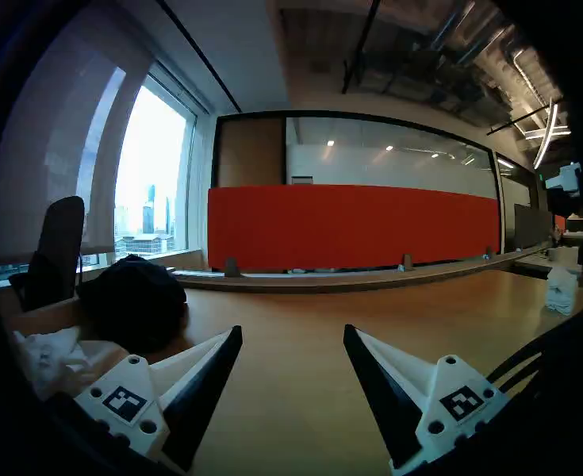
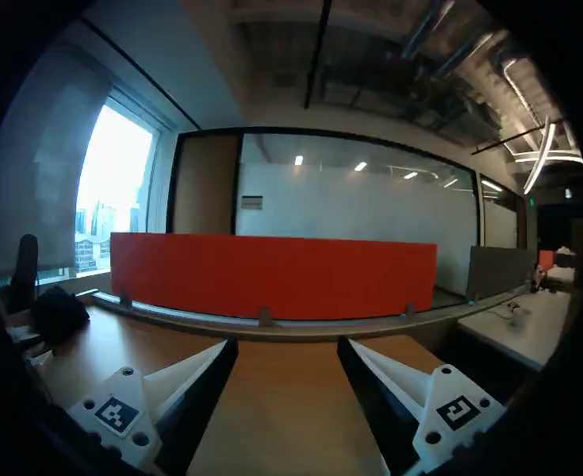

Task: Fold towel

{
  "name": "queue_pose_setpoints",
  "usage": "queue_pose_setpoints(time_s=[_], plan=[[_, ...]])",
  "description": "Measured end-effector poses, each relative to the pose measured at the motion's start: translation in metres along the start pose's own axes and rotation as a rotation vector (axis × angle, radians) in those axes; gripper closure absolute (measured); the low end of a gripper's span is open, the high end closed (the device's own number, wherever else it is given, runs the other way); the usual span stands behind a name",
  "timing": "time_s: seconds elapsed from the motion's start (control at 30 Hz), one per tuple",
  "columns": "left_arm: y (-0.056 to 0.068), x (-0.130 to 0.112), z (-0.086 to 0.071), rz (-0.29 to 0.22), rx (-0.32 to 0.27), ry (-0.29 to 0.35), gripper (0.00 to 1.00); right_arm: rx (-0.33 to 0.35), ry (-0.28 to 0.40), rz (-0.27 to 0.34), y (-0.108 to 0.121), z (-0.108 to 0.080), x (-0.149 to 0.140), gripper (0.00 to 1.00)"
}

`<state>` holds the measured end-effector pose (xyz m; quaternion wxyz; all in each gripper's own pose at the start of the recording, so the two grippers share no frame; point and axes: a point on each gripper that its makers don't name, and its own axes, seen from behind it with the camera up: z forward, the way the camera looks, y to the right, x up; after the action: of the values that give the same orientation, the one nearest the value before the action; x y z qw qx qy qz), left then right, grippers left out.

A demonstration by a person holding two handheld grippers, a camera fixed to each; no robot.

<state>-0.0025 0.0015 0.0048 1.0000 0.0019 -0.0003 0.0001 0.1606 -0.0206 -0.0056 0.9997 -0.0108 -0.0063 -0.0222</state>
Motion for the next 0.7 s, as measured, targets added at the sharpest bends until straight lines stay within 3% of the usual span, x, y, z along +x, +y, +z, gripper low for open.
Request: queue_pose_setpoints(time_s=[0.2, 0.47, 0.7], plan=[[0.000, 0.000, 0.000, -0.001, 0.000, 0.000, 0.05, -0.001, 0.020, -0.016, 0.006, 0.000, 0.003, 0.03], [0.000, -0.001, 0.000, 0.000, 0.000, 0.000, 0.05, 0.010, 0.051, 0.006, 0.012, 0.004, 0.005, 0.03], [0.001, -0.001, 0.000, -0.001, 0.000, 0.000, 0.05, 0.008, 0.060, 0.036, 0.019, 0.003, -0.024, 0.00]])
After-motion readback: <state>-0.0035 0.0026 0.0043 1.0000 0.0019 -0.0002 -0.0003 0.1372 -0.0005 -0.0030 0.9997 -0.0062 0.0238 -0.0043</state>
